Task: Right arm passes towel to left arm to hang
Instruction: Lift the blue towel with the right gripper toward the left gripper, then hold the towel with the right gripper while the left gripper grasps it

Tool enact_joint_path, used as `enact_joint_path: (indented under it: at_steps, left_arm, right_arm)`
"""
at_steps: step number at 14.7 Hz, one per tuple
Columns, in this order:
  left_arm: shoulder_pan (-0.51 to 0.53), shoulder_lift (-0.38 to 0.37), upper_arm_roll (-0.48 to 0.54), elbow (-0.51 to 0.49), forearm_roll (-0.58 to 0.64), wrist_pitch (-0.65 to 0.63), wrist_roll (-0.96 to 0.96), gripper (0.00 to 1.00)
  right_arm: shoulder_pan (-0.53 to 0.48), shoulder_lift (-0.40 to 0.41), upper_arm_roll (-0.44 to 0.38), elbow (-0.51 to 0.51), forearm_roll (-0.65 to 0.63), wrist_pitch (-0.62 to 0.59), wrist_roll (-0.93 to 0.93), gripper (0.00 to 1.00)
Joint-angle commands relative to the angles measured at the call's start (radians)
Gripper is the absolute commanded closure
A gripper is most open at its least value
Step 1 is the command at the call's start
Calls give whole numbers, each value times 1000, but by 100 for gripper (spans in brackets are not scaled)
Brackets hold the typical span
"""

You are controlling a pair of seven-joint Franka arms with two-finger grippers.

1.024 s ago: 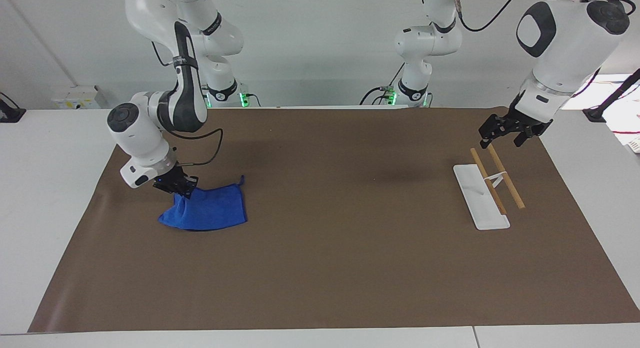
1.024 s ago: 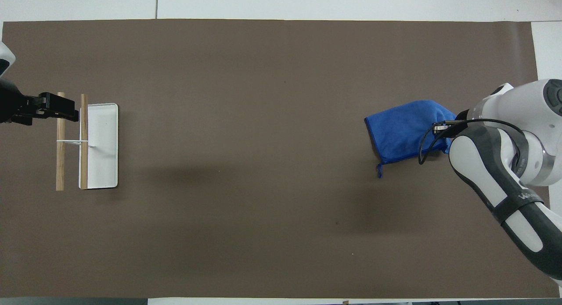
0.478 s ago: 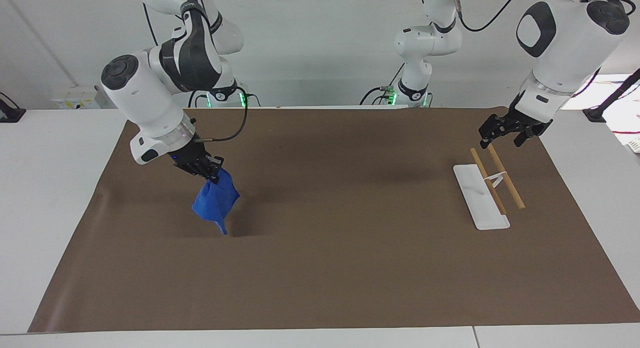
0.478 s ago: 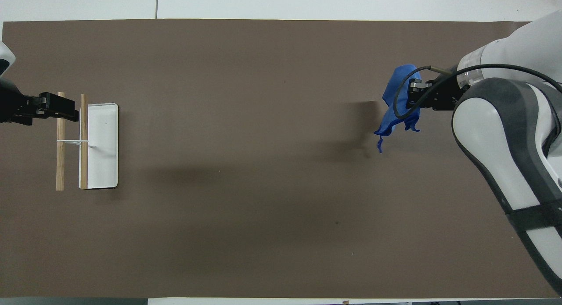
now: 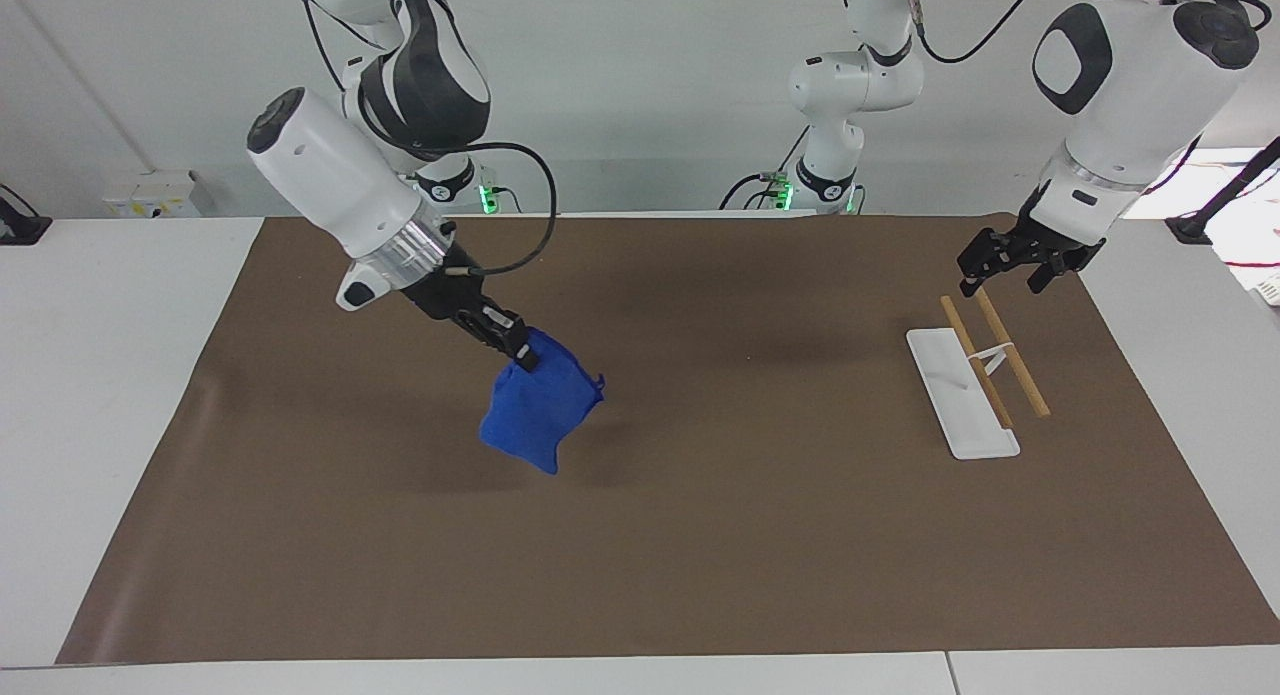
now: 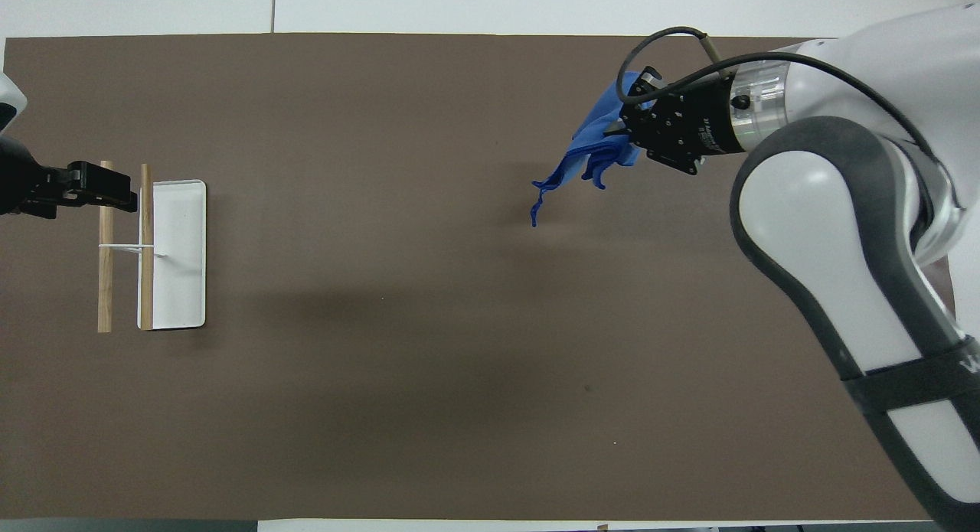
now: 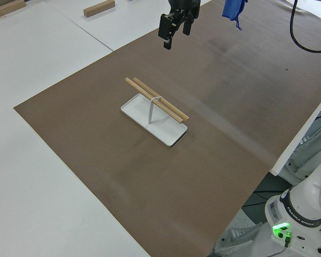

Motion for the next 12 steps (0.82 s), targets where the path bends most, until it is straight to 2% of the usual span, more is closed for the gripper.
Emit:
enact_joint_path:
  at_steps: [1, 4, 9, 11, 12]
  left_arm:
    - [4, -13, -2, -13, 19, 3, 9, 0]
    - [-2, -13, -2, -13, 18, 3, 9, 0]
    - [-9, -14, -5, -15, 18, -14, -2, 0]
    - [-17, -13, -7, -15, 9, 8, -84, 0]
    - [-32, -11, -8, -16, 4, 33, -185, 0]
  right_arm:
    - [80, 23, 0, 15, 102, 123, 167, 100]
    - [153, 30, 0, 6, 226, 254, 328, 100]
    - [248, 38, 0, 1, 257, 377, 526, 100]
    - [275, 43, 0, 4, 320, 424, 554, 100]
    - [294, 43, 0, 4, 335, 440, 557, 100]
